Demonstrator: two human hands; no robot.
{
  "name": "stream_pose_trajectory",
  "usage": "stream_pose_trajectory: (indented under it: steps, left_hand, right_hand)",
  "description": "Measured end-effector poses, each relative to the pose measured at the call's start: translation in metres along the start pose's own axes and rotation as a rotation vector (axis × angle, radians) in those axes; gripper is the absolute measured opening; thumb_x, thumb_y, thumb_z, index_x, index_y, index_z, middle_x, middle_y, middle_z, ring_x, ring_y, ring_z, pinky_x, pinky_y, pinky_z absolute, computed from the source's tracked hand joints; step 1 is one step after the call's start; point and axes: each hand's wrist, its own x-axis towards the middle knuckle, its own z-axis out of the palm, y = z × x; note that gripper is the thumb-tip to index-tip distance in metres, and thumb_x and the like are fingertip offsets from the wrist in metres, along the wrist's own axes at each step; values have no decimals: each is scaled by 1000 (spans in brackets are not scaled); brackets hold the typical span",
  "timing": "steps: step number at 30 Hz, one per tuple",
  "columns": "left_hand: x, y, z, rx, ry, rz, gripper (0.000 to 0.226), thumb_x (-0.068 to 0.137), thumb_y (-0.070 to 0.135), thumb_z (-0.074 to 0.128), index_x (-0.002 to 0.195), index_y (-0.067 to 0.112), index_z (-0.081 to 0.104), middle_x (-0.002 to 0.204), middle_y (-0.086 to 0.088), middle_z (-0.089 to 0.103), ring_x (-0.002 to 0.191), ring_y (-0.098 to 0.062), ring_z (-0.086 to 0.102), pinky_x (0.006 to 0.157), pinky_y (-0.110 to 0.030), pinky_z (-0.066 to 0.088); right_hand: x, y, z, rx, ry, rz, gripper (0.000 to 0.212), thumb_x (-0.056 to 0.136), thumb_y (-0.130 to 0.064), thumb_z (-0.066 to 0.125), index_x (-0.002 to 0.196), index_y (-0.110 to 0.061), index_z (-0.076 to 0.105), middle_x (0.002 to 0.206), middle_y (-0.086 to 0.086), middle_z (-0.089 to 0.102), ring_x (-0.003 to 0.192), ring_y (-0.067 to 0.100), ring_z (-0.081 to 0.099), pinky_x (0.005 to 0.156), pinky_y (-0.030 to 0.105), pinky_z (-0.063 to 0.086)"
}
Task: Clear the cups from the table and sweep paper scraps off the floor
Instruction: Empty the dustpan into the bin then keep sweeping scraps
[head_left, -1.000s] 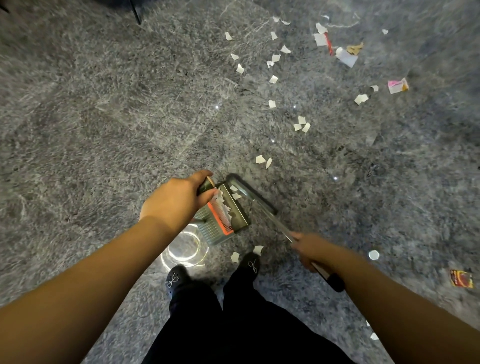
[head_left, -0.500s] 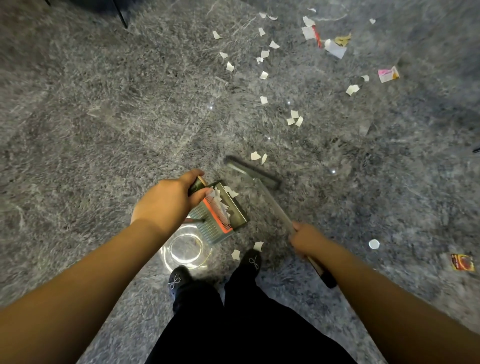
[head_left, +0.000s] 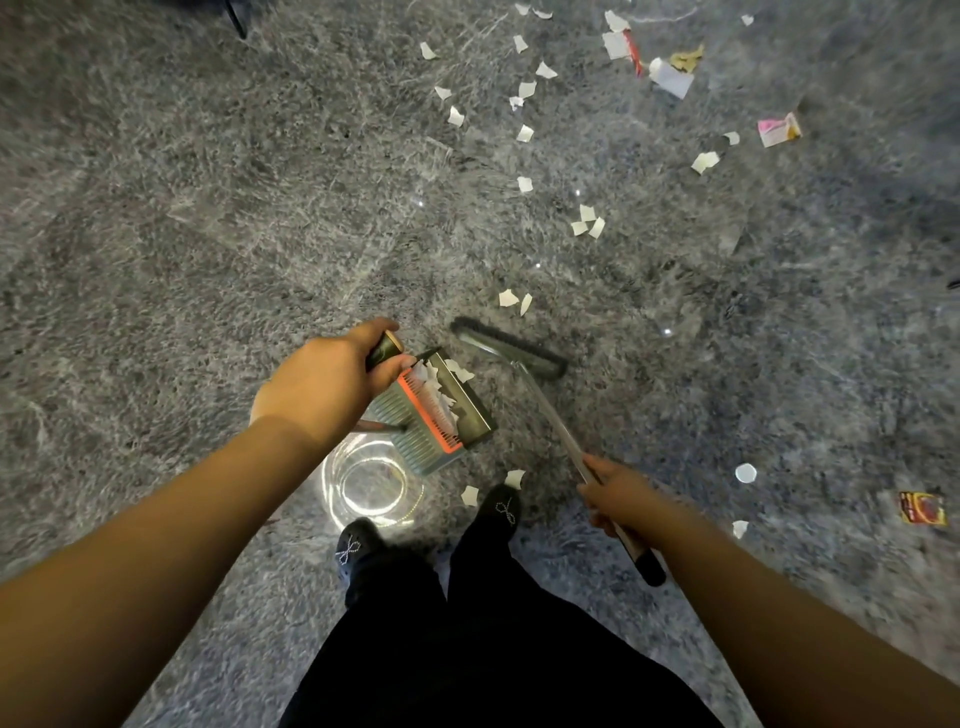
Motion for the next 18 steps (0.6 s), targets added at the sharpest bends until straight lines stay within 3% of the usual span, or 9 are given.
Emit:
stream_pose_trajectory:
  steps: [3, 7, 11, 15, 18]
  left_hand:
    - [-1, 1, 0, 12, 0, 5, 53, 89, 66, 43, 135, 39, 46, 96, -4, 70, 87, -29, 66, 66, -34, 49]
    - [-2, 4, 1, 20, -6, 10, 52, 90, 64, 43, 134, 38, 46, 93, -3, 69, 82, -27, 65, 65, -35, 51]
    - [-3, 4, 3, 31, -4, -3, 50, 89, 66, 43, 133, 42, 45, 94, -4, 68, 84, -29, 65, 64, -35, 50]
    - [-4, 4, 3, 19, -12, 0, 47, 91, 64, 44, 132, 43, 44, 96, -3, 69, 84, -28, 65, 69, -41, 56]
    - [-5, 5, 4, 19, -5, 6, 48, 91, 64, 44, 133, 41, 45, 97, -4, 69, 84, -29, 65, 69, -39, 55]
  right_hand:
    - [2, -10, -2, -220, -39, 63, 59, 102, -3, 35, 152, -30, 18, 105, 11, 47, 69, 23, 53, 44, 25, 45]
    - [-3, -9, -4, -442, 70, -13, 58, 98, -5, 41, 151, -22, 25, 76, 3, 45, 57, 16, 44, 50, 27, 40]
    - [-14, -3, -11, -459, 23, -17, 50, 103, -23, 42, 150, -18, 26, 82, 3, 47, 61, 17, 44, 49, 25, 38]
    - [-29, 15, -14, -515, -24, -38, 47, 101, -18, 46, 147, -21, 35, 80, 2, 51, 59, 15, 47, 46, 20, 40]
    - [-37, 31, -19, -536, -48, -43, 35, 99, -16, 47, 133, -27, 49, 83, 5, 53, 59, 16, 48, 53, 24, 43]
